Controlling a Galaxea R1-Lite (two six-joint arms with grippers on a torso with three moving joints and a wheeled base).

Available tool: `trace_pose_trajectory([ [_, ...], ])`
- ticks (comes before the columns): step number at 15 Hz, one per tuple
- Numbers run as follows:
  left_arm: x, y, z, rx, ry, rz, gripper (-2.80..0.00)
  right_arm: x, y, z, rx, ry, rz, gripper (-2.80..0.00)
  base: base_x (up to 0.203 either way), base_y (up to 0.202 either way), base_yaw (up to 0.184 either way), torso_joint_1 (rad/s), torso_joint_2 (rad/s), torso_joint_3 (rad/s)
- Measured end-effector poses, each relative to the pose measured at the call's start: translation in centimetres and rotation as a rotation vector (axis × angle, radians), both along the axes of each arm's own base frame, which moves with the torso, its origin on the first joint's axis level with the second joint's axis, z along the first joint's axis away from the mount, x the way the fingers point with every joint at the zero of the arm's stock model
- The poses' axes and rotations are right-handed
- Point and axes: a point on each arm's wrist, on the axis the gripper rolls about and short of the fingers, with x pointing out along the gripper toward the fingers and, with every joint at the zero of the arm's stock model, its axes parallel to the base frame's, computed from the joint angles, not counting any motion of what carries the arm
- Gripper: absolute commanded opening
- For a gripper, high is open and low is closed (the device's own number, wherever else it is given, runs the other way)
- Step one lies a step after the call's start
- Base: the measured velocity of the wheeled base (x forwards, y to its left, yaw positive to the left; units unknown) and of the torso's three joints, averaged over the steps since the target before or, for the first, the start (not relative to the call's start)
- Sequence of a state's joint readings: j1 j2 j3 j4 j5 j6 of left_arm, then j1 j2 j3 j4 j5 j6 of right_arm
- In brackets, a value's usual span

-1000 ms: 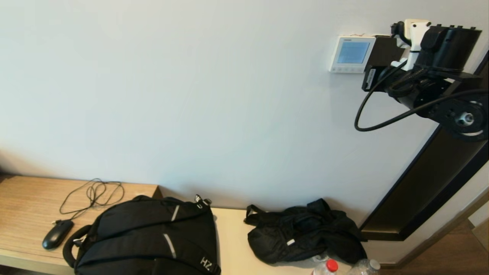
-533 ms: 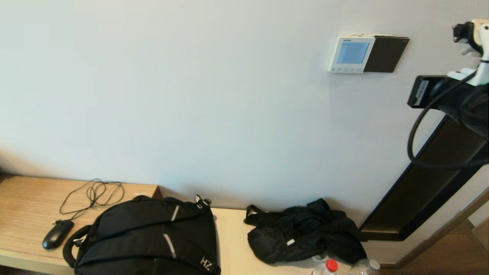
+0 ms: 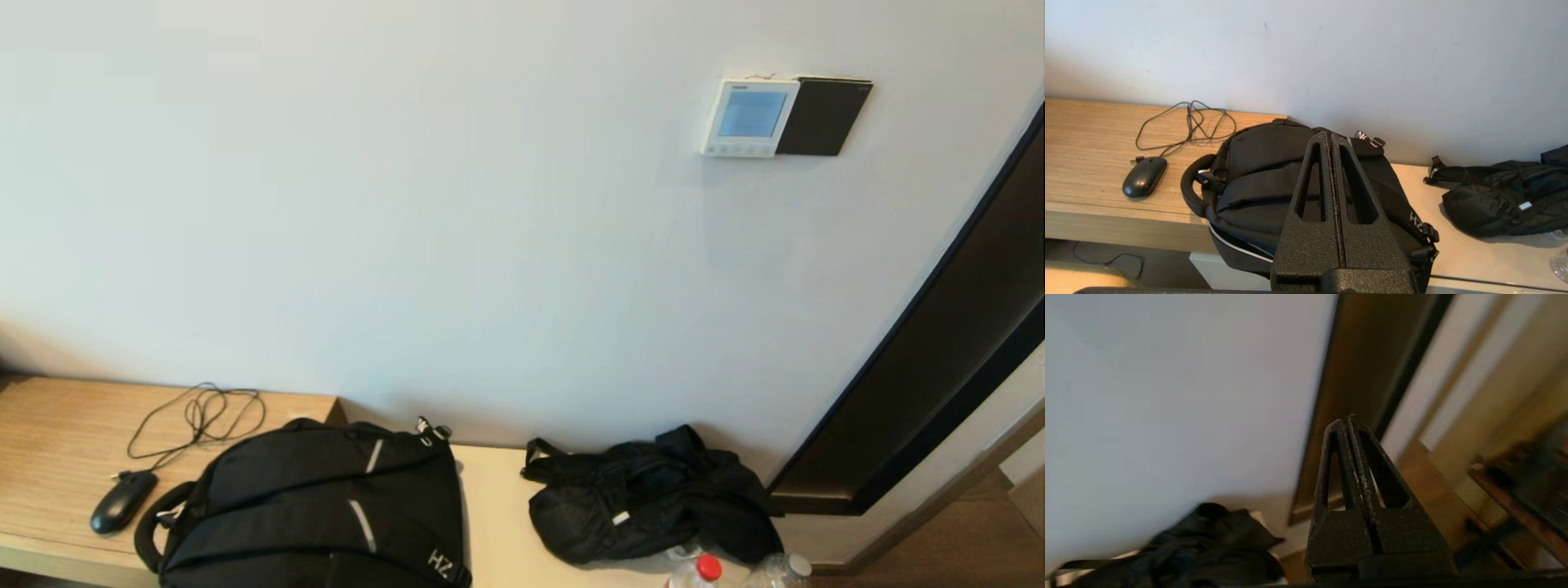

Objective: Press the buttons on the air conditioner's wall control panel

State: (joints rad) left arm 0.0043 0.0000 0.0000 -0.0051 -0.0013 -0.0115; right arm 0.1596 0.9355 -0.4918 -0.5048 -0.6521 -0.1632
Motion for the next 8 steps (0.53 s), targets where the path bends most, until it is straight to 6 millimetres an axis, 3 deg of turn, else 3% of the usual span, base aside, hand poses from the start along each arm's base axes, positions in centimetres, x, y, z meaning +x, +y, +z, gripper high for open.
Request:
trace_pose_trajectory([
  [8, 0.0, 0.0, 0.0, 0.0, 0.0, 0.0, -2.8, -7.7, -1.9, -5.1, -0.018, 0.066, -0.32, -2.8, 0.0, 0.0, 0.0, 0.0, 0.0, 0.0],
])
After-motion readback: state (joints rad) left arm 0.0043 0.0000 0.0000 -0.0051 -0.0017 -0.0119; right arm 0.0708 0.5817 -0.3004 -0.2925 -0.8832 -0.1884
